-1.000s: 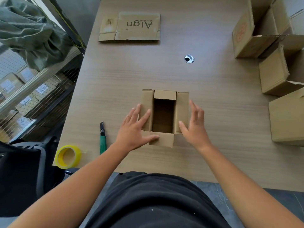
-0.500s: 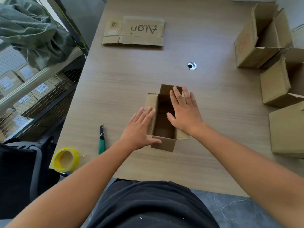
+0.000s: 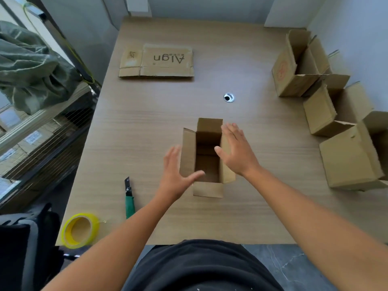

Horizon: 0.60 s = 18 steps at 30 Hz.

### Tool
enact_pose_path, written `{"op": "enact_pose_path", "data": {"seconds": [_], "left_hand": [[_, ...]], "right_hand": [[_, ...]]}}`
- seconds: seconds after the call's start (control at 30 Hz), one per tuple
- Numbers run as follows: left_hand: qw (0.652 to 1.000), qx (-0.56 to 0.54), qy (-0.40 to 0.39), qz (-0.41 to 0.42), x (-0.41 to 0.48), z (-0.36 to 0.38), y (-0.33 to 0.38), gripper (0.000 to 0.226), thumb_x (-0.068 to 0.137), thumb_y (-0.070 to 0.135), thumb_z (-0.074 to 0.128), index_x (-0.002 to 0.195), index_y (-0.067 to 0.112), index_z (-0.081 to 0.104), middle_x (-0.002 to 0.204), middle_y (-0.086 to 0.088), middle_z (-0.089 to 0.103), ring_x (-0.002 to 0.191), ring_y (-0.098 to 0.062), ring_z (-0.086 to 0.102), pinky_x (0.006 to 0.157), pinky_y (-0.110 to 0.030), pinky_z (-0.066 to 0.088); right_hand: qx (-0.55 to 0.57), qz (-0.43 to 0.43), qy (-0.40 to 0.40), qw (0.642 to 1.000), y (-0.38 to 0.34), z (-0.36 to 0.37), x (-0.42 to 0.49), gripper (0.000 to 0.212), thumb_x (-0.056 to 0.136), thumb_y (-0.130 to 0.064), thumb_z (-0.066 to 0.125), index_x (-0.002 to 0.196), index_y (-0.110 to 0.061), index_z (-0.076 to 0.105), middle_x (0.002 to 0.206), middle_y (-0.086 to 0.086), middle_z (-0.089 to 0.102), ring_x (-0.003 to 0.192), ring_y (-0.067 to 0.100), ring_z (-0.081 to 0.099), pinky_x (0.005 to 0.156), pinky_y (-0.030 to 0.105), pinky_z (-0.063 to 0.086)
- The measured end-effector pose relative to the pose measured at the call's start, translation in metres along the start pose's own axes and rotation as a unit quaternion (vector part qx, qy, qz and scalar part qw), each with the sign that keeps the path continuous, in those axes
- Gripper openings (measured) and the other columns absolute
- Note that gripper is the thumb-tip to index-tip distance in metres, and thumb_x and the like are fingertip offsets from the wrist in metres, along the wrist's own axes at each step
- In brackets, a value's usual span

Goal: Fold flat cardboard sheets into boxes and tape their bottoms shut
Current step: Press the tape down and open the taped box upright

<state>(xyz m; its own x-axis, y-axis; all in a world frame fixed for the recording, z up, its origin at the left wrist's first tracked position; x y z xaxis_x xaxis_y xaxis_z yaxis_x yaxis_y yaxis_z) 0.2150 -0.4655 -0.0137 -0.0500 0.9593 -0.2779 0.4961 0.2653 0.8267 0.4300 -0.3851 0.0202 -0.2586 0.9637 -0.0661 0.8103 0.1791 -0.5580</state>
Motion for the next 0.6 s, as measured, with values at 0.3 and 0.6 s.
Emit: {"op": "enact_pose_path", "data": {"seconds": [0.3,0.6], "left_hand": [[0.972,-0.21,-0.044,-0.096,0.002,0.04,0.018,0.02,0.094,0.022,0.057,0.112,0.027,0.064,0.101,-0.001,0.072,0.093,-0.024,0.07,0.08,-0.051,0.06],[0.981,-0.161,-0.096,-0.048,0.083,0.155,0.122,0.018,0.087,0.034,0.051,0.103,0.027,0.056,0.1,-0.001,0.065,0.094,-0.024,0.065,0.086,-0.053,0.058]], "right_hand": [[-0.033,0.138,0.068,0.988,0.008,-0.032,-0.127,0.06,0.102,-0.036,0.052,0.156,-0.017,0.034,0.164,-0.002,0.026,0.154,0.009,0.005,0.122,0.023,-0.002],[-0.013,0.225,0.183,0.957,0.091,-0.146,-0.119,0.056,0.104,-0.038,0.046,0.155,-0.018,0.035,0.165,-0.001,0.026,0.154,0.01,0.005,0.12,0.026,0.0]]}}
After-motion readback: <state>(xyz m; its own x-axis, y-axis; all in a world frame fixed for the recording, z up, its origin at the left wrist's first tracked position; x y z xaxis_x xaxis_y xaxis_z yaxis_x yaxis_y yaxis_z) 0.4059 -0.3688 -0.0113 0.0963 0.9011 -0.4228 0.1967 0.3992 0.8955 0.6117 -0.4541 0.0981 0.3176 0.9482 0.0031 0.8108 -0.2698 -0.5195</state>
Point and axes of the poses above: each hand's wrist, its own x-axis towards the middle knuckle, its own z-axis out of the palm, y = z × x, the point moved 3 cm from there along x, towards the middle knuckle
